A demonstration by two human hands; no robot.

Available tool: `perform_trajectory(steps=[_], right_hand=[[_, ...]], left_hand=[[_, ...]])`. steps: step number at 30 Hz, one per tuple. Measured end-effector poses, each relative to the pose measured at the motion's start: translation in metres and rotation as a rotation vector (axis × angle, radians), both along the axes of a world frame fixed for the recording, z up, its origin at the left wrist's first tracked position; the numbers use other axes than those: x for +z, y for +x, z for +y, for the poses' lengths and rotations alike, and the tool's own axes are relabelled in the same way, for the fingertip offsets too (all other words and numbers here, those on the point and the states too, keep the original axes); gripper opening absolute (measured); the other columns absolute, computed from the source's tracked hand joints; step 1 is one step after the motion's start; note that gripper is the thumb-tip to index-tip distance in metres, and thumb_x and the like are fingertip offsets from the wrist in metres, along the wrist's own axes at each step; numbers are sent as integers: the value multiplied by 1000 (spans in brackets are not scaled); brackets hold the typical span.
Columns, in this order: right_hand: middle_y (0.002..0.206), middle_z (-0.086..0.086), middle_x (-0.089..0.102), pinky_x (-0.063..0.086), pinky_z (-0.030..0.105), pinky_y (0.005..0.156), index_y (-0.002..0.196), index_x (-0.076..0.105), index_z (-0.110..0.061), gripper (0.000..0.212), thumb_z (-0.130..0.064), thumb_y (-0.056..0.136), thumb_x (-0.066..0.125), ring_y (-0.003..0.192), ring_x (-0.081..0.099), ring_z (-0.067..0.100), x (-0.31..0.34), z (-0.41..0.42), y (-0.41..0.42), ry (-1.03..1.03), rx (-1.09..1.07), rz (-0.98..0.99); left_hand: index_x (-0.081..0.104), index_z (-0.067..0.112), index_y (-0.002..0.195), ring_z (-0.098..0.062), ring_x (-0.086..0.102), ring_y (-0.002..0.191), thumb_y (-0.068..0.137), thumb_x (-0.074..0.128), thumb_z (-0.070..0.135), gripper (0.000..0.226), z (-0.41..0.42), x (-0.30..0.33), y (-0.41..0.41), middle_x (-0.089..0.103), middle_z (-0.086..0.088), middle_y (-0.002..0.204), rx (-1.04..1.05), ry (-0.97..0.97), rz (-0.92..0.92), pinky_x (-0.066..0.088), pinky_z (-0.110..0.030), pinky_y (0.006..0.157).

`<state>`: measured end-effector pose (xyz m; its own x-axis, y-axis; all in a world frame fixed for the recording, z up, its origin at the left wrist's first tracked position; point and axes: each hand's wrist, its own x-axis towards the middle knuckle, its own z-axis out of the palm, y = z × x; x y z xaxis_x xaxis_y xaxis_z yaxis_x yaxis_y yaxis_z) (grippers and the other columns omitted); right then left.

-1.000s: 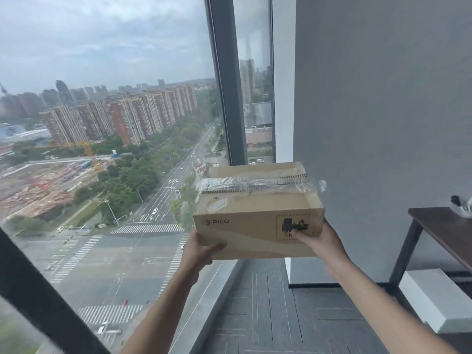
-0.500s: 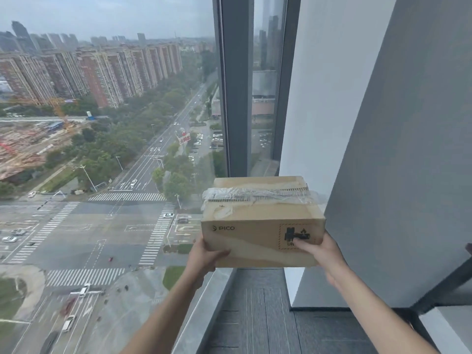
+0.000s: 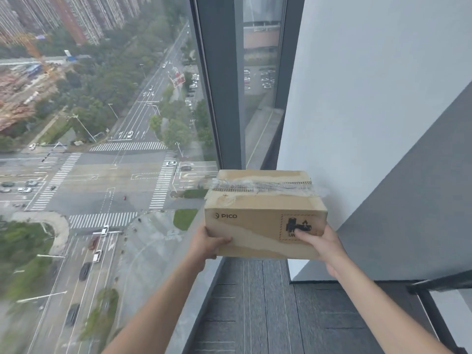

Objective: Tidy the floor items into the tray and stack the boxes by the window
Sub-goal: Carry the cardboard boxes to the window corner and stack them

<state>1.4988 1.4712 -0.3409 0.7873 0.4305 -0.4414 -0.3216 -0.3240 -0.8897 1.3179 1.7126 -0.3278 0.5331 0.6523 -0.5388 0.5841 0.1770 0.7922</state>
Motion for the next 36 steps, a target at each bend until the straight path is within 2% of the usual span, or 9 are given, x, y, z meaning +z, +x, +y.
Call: perform_trajectory(steps=[3,6,12,19,23,26,29,33,36], right_hand=[[119,-15,66,42,43,105,122,56,-34,74,-42,59,92,117,57,14,-51,16,26,-48,-9,39],[128,-14,62,39,50,108,131,52,-35,95,-55,48,93,124,52,15,-116,28,47,-108,-25,92],[116,-13,63,44,53,103,118,56,-31,68,-45,61,91,119,53,18,-271,43,60,-202,-64,170],[126,-9,61,42,56,101,126,53,-30,75,-42,62,91,123,51,22,-459,49,67,-205,-79,269],[133,-9,57,39,60,103,135,48,-33,91,-49,56,91,127,49,23,-555,50,67,-200,-64,306],[126,-12,61,40,54,106,131,51,-31,79,-44,62,89,121,54,17,-610,49,72,-177,-73,243],[126,-12,62,39,49,108,130,53,-29,76,-45,64,88,121,54,14,-656,54,83,-155,-72,165],[122,-14,65,40,46,108,123,56,-34,65,-41,67,88,120,55,12,-713,60,104,-121,-76,88],[120,-14,66,43,43,107,127,55,-30,64,-35,71,86,117,58,11,-742,65,117,-122,-77,19]], left_hand=[[56,16,114,-21,63,93,72,84,12,50,15,-56,30,66,-1,107,48,-70,31,59,-46,73],[56,15,117,-16,63,90,73,84,8,52,26,-121,50,67,2,105,73,-159,63,55,-37,64],[56,19,115,-22,65,98,73,83,4,52,50,-284,70,70,0,108,85,-248,144,57,-55,84],[55,17,112,-18,65,92,73,82,3,49,50,-474,81,68,1,104,130,-288,193,54,-38,66],[55,21,107,-15,64,90,73,83,4,47,50,-572,82,68,2,102,126,-265,188,53,-34,61],[56,24,114,-16,66,94,71,85,7,54,50,-634,90,69,4,105,90,-229,151,59,-40,74],[55,27,120,-12,64,97,69,87,15,61,55,-685,99,68,9,106,70,-153,104,57,-44,89],[51,34,123,-10,63,103,68,86,22,66,62,-738,118,67,13,109,26,-51,26,54,-39,92],[48,36,128,-9,59,108,72,84,26,67,65,-765,132,65,15,113,8,12,15,50,-38,95]])
